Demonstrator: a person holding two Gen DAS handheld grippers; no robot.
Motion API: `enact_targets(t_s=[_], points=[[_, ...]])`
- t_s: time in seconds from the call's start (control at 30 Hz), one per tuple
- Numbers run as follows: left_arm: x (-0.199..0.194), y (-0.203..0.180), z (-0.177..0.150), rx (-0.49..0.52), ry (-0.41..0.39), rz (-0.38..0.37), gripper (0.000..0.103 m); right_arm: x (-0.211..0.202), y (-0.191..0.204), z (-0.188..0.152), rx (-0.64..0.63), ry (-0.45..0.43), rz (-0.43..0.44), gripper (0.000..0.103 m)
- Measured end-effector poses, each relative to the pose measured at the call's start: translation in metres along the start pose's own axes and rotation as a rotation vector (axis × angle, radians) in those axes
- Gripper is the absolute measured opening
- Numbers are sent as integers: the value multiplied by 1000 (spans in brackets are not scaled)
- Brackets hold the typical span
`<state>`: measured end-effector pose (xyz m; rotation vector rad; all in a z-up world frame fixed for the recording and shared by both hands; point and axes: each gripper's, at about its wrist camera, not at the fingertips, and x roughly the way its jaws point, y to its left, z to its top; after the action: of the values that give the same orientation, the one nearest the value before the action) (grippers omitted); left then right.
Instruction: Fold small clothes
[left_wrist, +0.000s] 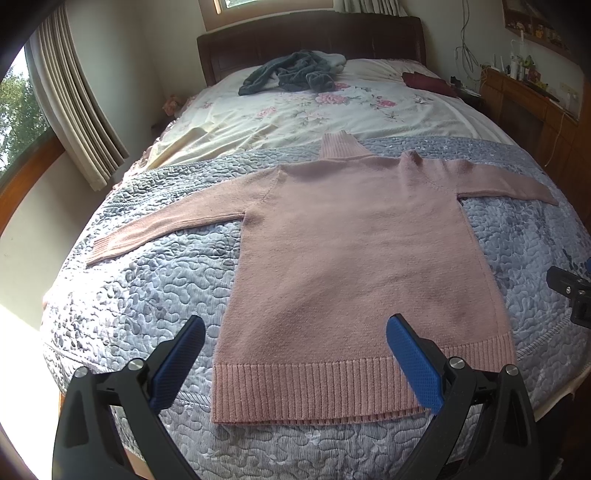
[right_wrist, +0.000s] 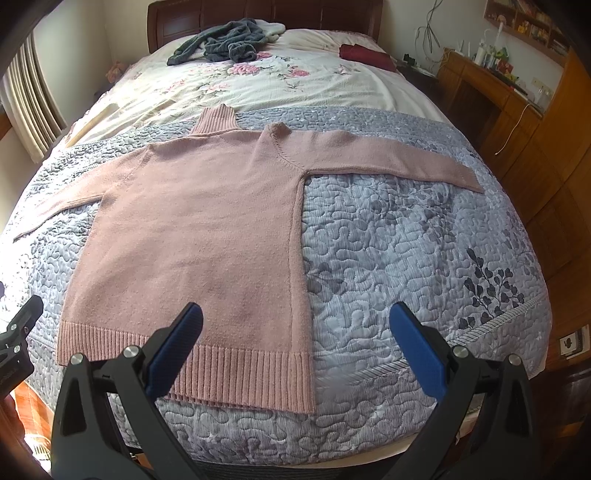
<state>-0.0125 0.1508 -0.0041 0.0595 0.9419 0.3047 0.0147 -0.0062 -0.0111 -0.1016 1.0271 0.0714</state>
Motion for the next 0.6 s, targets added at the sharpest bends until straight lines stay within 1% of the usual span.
enact_targets(t_s=[0.07,0.13,0.2,0.23,0.3,0.37,0.4,0.47,0.53,0.6], points=[[7,-3,1,5,2,-8,99,3,-4,0,-2,-36,-1,100],[21,-10,5,23,29,-30,99,10,-10,4,-37,-76,8,100],[35,-16,12,25,41,-47,99,27,-25,13,-52,-50,-24,100],[42,-20,18,3,37,-69,99,35,-39,20,-37,-41,-17,100],[58,-25,33,-41,52,-109,99,52,-74,37,21,-21,13,100],[76,-31,53,-88,74,-157,99,74,-113,59,74,9,2,100],[85,-34,66,-108,63,-172,99,85,-134,71,94,19,-18,100],[106,-44,91,-123,56,-159,99,113,-175,94,125,56,-68,100],[128,-58,116,-126,61,-152,99,143,-219,116,182,99,-123,100],[147,-76,136,-114,58,-132,99,171,-261,135,225,125,-156,100]])
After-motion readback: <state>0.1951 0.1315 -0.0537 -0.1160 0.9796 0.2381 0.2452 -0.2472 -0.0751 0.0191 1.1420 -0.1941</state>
